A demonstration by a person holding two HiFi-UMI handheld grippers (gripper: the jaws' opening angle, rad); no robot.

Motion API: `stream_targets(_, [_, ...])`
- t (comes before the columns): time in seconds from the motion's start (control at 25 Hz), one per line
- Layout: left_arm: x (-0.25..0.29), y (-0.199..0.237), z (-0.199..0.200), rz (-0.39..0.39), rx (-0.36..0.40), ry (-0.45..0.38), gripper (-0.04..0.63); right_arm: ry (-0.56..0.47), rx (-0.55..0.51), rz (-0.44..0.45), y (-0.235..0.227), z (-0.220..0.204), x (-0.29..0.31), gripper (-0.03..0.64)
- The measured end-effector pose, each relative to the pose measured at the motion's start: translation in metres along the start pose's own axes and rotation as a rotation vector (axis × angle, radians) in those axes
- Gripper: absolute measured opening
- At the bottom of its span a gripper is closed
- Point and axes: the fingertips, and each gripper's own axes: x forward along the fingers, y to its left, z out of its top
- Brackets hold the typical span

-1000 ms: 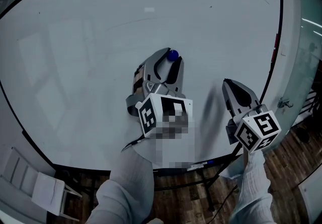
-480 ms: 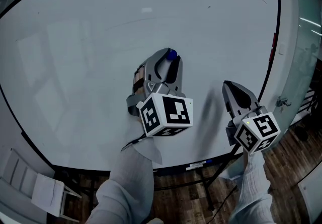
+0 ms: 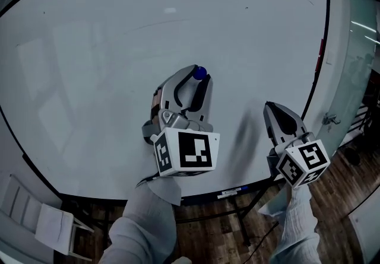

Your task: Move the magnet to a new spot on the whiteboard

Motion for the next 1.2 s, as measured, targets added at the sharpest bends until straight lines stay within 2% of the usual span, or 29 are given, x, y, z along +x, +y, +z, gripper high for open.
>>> stream_targets(0.52, [-0.031,-0.011,-0.029,-0.056,-0.044,0.060,0.121,0.028,0.045,-0.008,0.020,-0.011,-0.019,0.028])
stream_targets(0.88, [-0.054,-0.051,-0.061,-0.150,-0.053,0.114,0.121,0.079,0.075,-0.068,0.023,-0.038,-0.052,0.028])
stream_targets(1.2, [-0.068,-0.096,-0.071,-0.247,-0.071,0.126,0.121,0.138,0.120,-0.137,0.024,-0.067,-0.088,0.028])
